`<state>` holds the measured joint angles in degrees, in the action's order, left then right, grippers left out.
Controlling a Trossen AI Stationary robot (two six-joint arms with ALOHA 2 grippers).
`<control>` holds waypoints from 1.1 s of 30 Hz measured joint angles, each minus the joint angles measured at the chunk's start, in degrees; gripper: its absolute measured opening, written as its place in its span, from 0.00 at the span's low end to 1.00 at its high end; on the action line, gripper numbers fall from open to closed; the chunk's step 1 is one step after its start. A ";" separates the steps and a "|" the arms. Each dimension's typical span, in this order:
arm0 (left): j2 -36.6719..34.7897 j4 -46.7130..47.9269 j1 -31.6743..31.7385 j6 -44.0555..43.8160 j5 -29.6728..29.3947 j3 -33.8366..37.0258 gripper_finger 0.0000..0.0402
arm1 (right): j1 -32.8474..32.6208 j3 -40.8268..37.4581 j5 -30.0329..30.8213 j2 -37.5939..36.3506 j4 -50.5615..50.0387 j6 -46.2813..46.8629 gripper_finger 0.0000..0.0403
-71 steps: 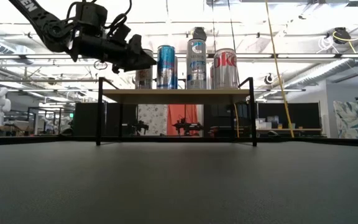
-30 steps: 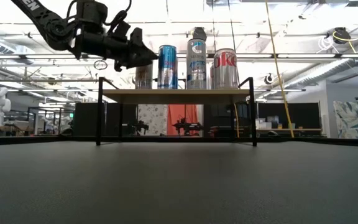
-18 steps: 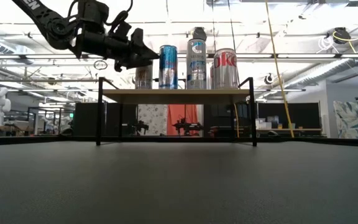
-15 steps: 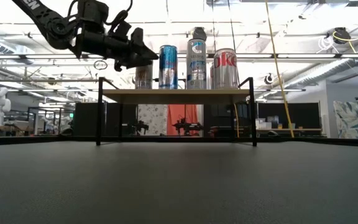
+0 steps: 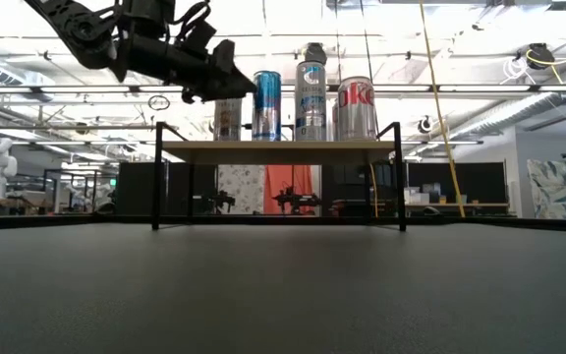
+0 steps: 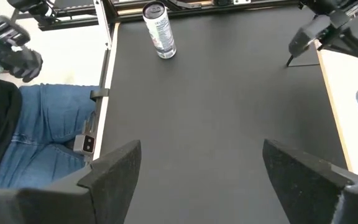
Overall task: Place canned beverage on shelf
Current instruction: Adjust the blue soda can
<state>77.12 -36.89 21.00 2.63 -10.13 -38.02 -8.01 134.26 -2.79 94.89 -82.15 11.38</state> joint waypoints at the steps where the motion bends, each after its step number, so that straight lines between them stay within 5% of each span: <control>1: 0.00 0.27 -0.47 0.48 -0.89 0.00 0.53 | 0.00 0.00 -0.01 0.00 0.00 0.24 0.79; 33: 7.21 -3.27 -5.38 0.74 5.55 -4.35 0.53 | 0.00 0.00 -0.02 0.00 0.02 -0.09 0.79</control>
<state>84.33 -40.16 15.62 3.38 -4.58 -42.37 -8.01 134.26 -2.81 94.89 -82.13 11.29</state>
